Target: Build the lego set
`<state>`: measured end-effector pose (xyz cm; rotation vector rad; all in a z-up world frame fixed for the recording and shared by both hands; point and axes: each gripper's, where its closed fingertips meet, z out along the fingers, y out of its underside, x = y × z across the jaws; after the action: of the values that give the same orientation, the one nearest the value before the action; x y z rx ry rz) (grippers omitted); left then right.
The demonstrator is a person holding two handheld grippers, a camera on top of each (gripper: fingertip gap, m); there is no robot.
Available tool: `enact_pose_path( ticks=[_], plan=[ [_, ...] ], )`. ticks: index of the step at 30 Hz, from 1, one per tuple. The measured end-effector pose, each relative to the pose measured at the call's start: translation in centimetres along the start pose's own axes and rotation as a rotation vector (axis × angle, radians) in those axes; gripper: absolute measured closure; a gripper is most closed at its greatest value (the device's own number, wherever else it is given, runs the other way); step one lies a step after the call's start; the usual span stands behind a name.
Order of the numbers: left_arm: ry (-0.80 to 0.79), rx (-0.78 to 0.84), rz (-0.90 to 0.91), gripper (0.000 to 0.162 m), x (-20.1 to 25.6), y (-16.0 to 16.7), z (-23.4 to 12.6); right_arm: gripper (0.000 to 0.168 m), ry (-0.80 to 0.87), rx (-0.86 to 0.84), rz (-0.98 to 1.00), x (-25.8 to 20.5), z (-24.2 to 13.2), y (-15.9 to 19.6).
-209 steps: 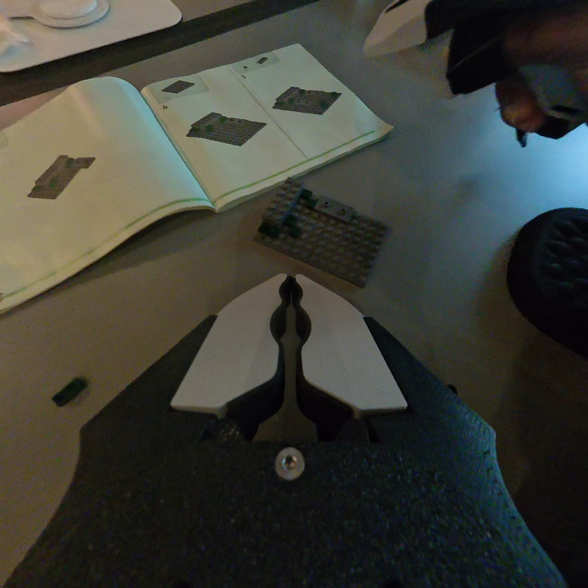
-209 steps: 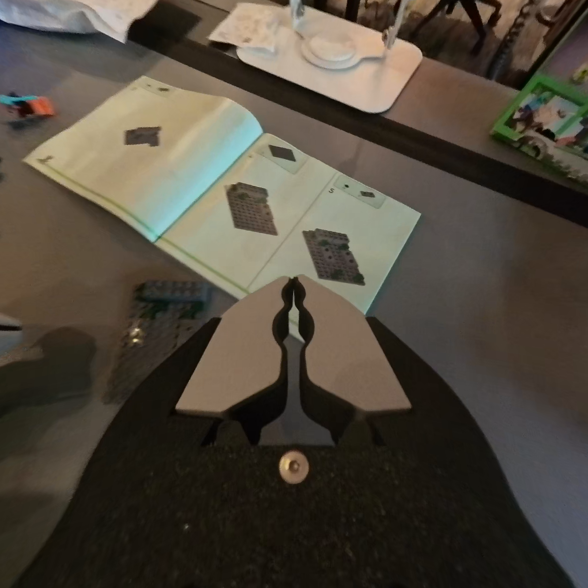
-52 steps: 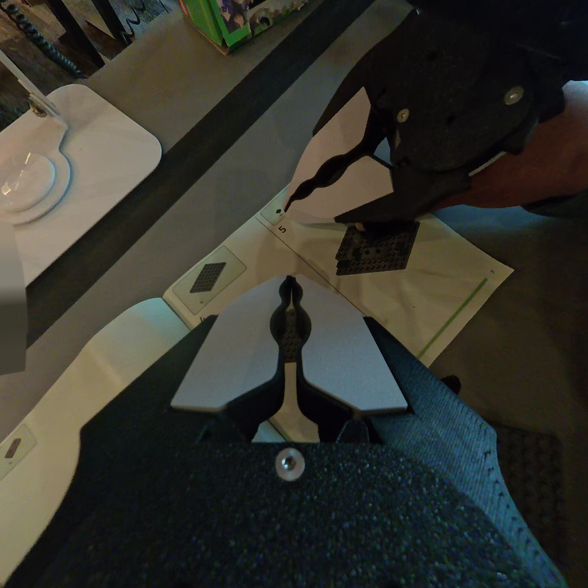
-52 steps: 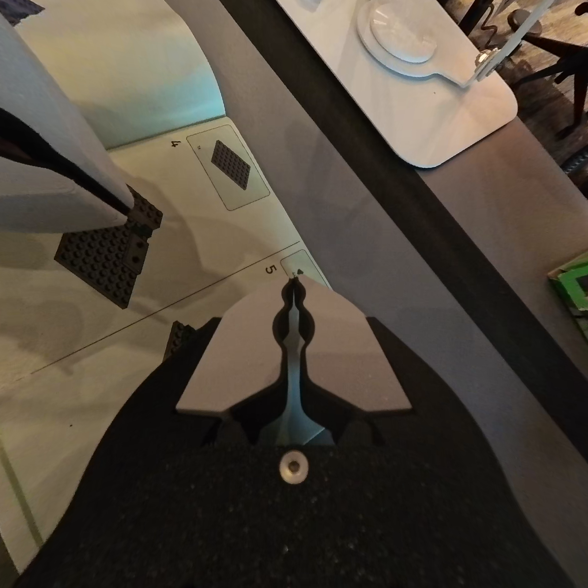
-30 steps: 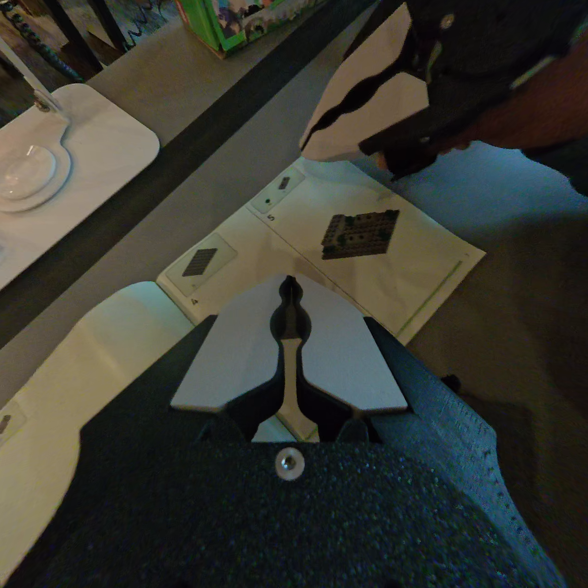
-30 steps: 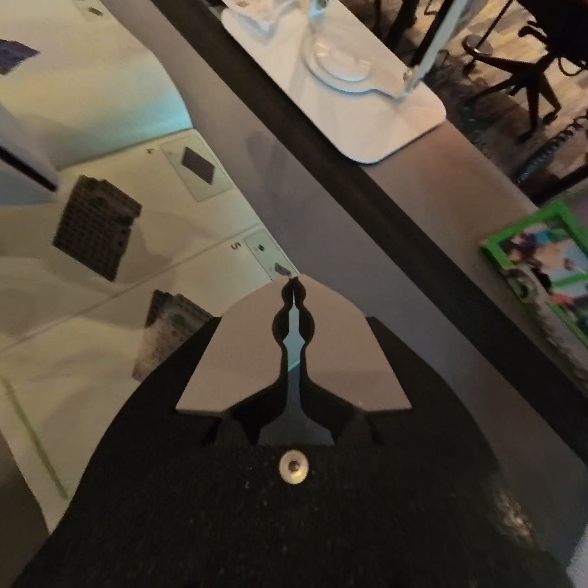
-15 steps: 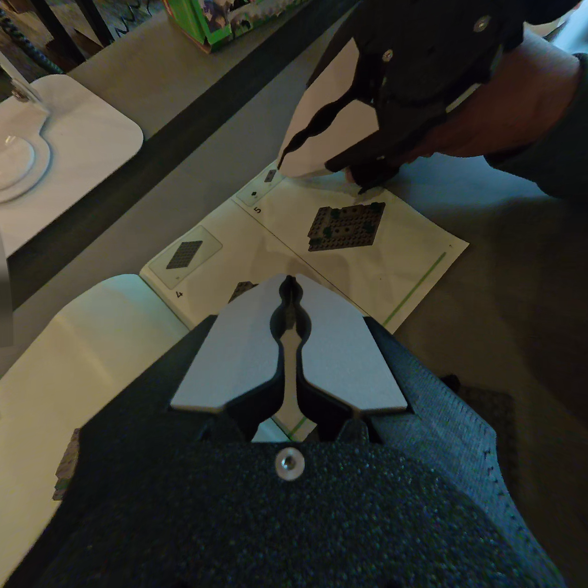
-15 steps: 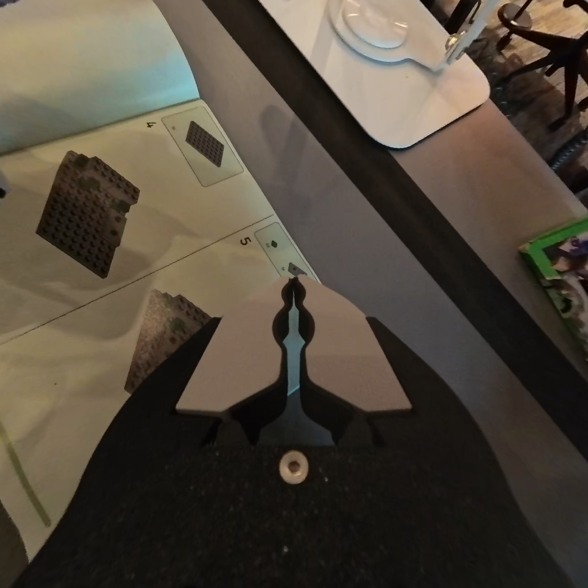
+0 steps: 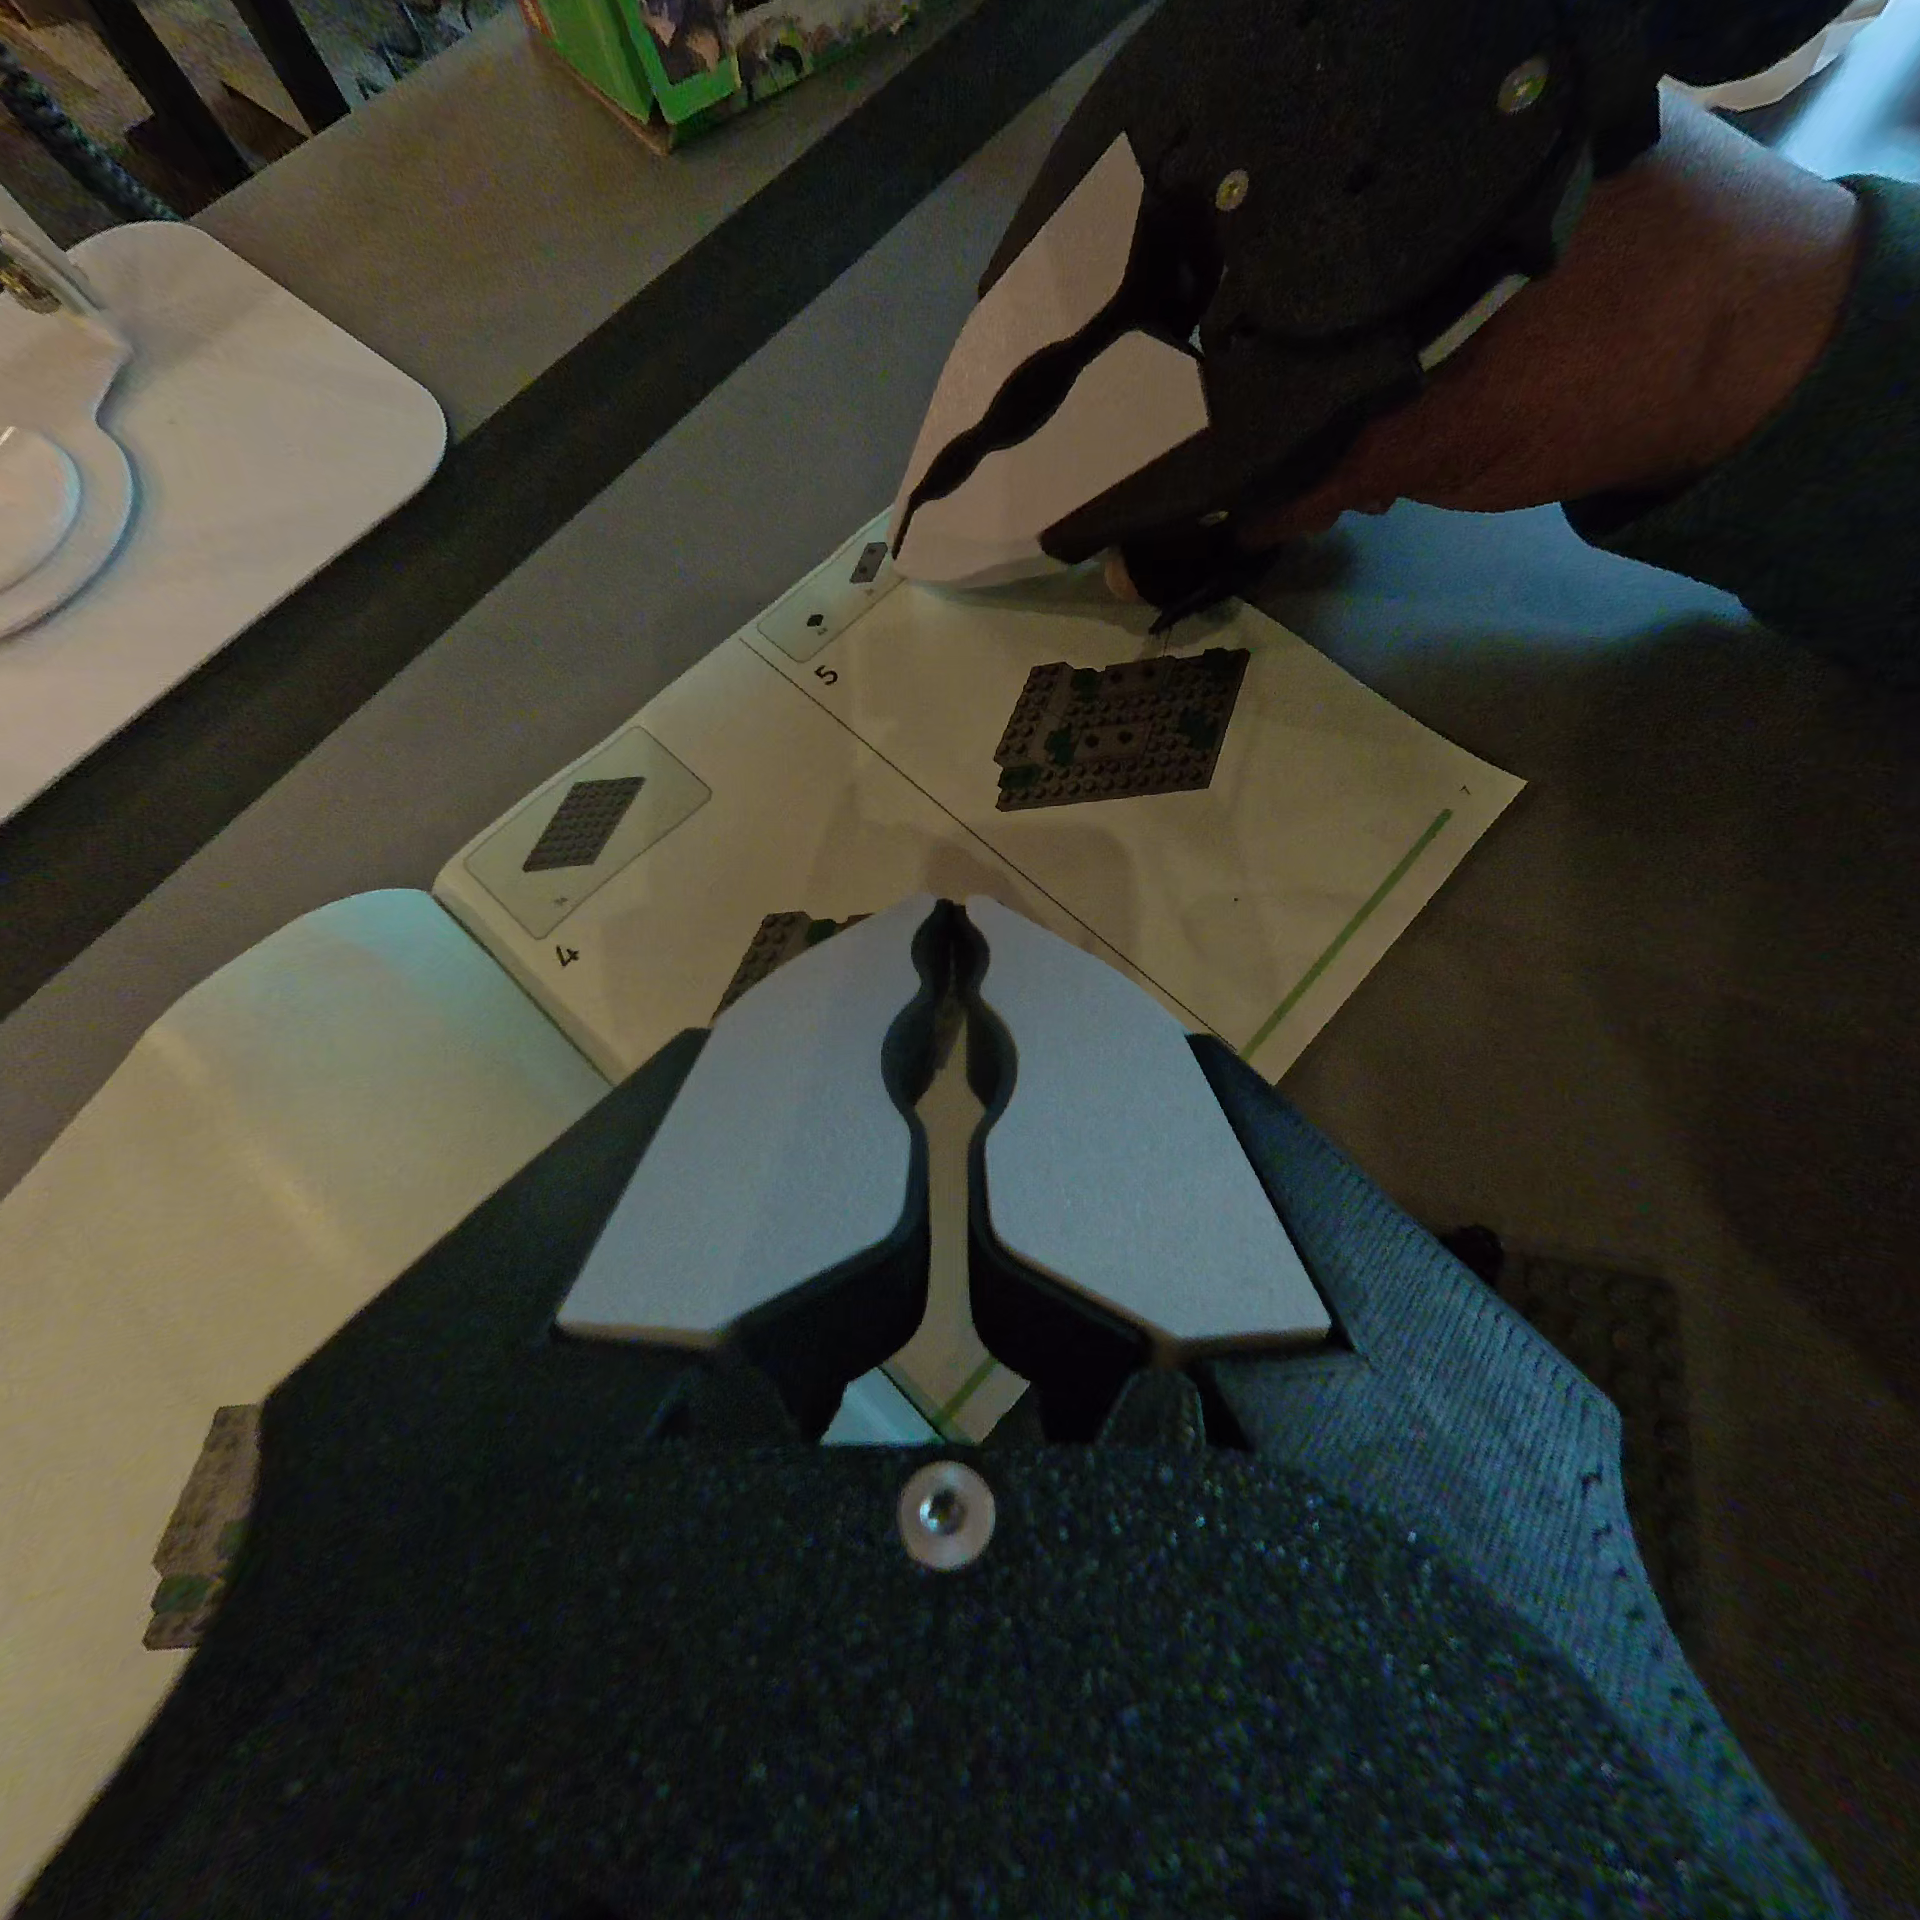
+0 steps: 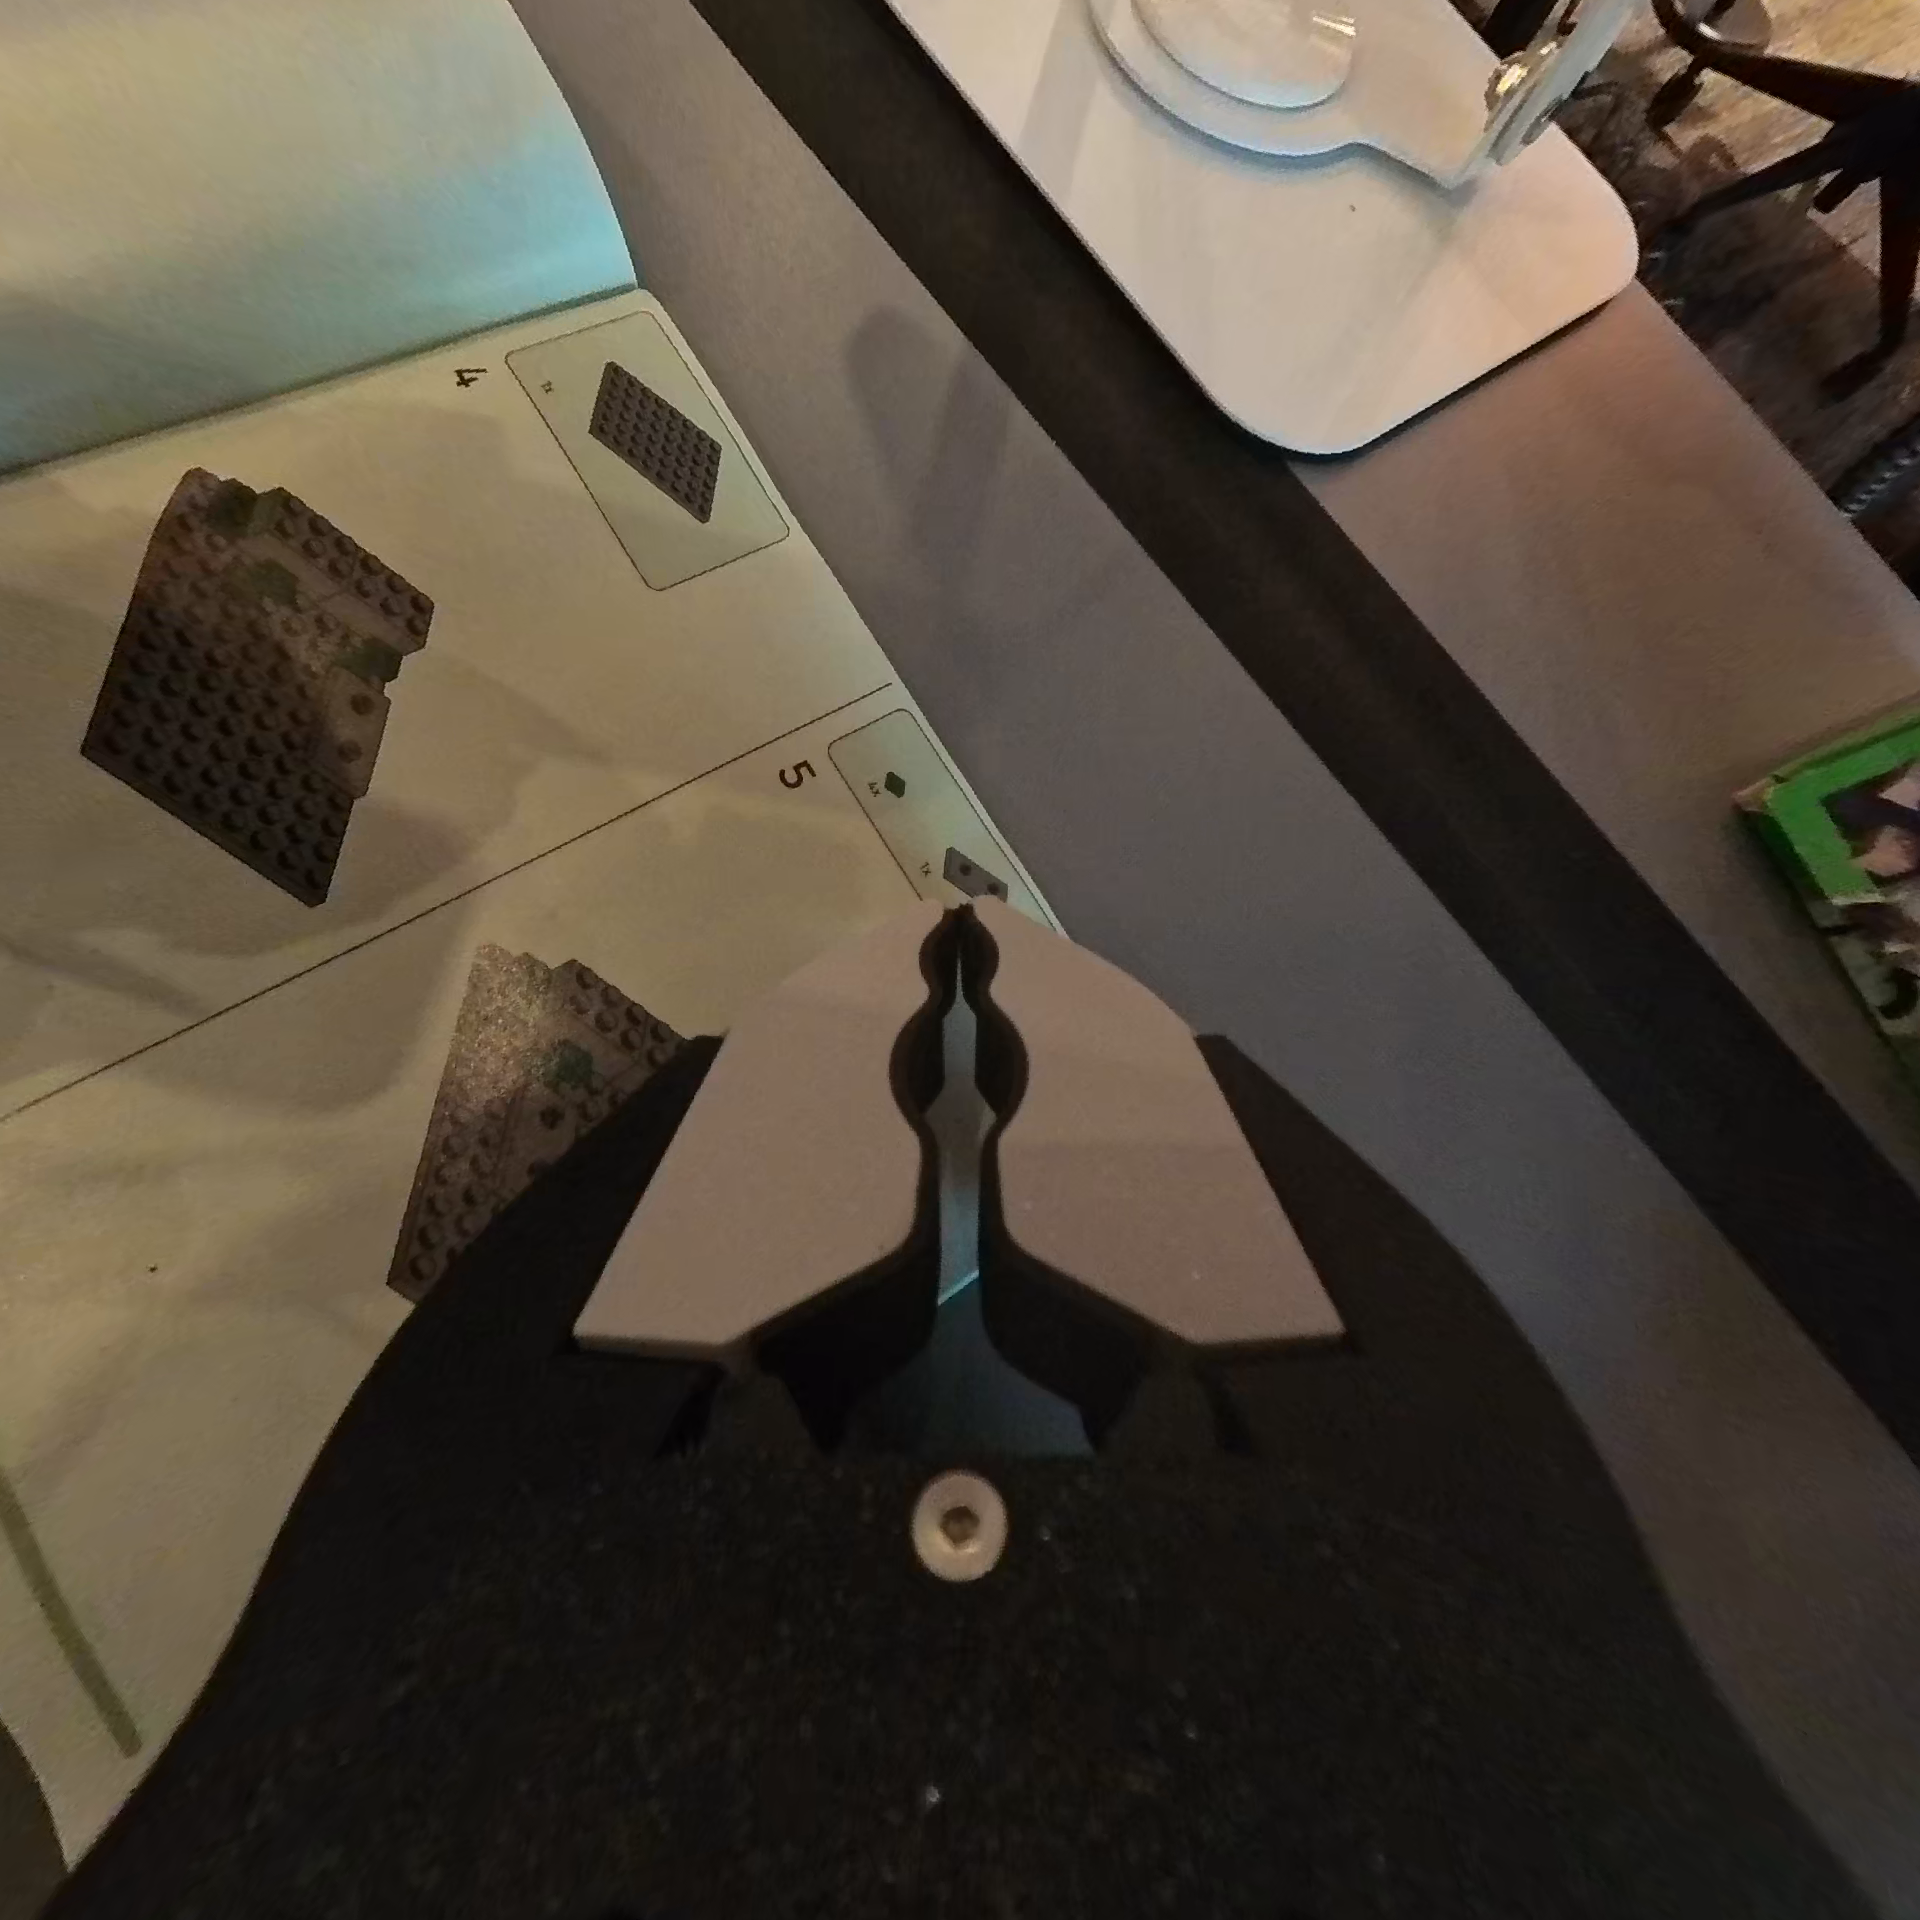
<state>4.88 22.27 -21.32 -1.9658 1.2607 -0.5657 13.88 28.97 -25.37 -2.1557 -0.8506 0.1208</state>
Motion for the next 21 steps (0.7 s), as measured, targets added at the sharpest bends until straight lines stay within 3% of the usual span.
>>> enact_pose_path(
  ticks=[6, 10, 14, 21],
  plan=[
    [-0.016, 0.014, 0.009, 0.162, -0.3, -0.5, -0.6, 0.168, 0.007, 0.022, -0.015, -0.2, -0.5, -0.4],
    [-0.042, 0.036, 0.010, 0.162, -0.7, -1.0, -2.0, 0.168, -0.047, 0.087, -0.005, -1.7, -2.8, -1.9],
    [-0.063, 0.046, -0.016, 0.162, -0.6, 0.2, -4.2, 0.168, -0.241, 0.188, -0.070, -7.5, -6.5, -3.0],
    [-0.061, 0.004, -0.064, 0.162, 2.0, 4.7, -7.2, 0.168, -0.487, 0.180, -0.231, -18.0, -9.1, -0.3]
  ],
)
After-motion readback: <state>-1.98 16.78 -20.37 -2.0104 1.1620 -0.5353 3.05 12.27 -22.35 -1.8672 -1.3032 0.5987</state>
